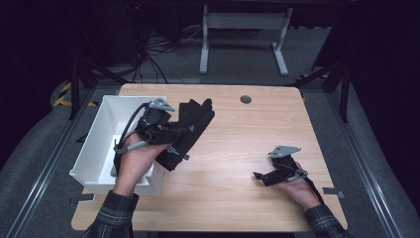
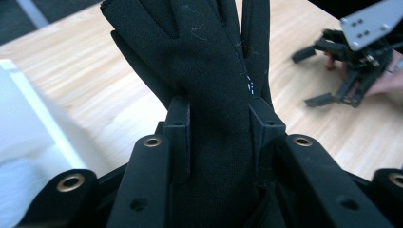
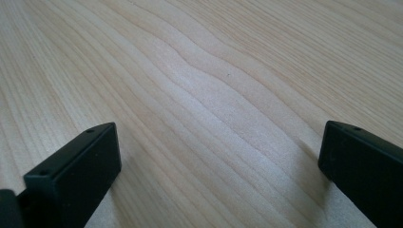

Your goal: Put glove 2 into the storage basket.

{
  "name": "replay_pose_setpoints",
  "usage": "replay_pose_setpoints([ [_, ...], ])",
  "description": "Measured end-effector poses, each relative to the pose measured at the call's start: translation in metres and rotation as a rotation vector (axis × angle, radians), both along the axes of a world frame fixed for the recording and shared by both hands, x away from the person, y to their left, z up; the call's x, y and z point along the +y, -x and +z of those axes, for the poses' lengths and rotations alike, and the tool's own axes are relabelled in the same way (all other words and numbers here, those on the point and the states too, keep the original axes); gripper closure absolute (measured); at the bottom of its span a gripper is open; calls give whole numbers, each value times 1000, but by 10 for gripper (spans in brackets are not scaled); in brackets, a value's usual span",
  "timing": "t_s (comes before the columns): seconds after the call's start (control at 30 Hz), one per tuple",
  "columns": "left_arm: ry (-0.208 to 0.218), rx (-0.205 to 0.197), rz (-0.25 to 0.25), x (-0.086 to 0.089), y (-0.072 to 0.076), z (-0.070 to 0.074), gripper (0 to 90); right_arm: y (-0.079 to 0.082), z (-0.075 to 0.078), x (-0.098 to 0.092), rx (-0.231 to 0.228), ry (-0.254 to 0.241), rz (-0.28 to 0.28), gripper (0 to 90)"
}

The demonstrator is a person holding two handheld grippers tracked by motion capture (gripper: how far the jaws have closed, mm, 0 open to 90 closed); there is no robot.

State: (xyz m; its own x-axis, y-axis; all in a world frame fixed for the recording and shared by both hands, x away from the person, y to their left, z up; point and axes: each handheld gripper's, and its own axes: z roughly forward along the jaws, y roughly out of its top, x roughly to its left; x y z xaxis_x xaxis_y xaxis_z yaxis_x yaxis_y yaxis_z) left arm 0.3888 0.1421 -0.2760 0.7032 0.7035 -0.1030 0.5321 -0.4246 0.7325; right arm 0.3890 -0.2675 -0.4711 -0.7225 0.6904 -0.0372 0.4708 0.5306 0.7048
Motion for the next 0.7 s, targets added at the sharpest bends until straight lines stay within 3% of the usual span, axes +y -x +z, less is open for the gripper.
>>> replay_pose_setpoints([
  [0.13,16,0,79,31,-3,6,675,0,0,0,0,0,0,5],
  [0.4,19,16,193,77,-4,2,675,0,0,0,0,0,-1,5],
  [0.57,13,46,266,101,-7,-12,675,0,0,0,0,-1,-4,5],
  [0.7,11,84,295,110,-12,-27,674,0,0,0,0,-1,-4,5],
])
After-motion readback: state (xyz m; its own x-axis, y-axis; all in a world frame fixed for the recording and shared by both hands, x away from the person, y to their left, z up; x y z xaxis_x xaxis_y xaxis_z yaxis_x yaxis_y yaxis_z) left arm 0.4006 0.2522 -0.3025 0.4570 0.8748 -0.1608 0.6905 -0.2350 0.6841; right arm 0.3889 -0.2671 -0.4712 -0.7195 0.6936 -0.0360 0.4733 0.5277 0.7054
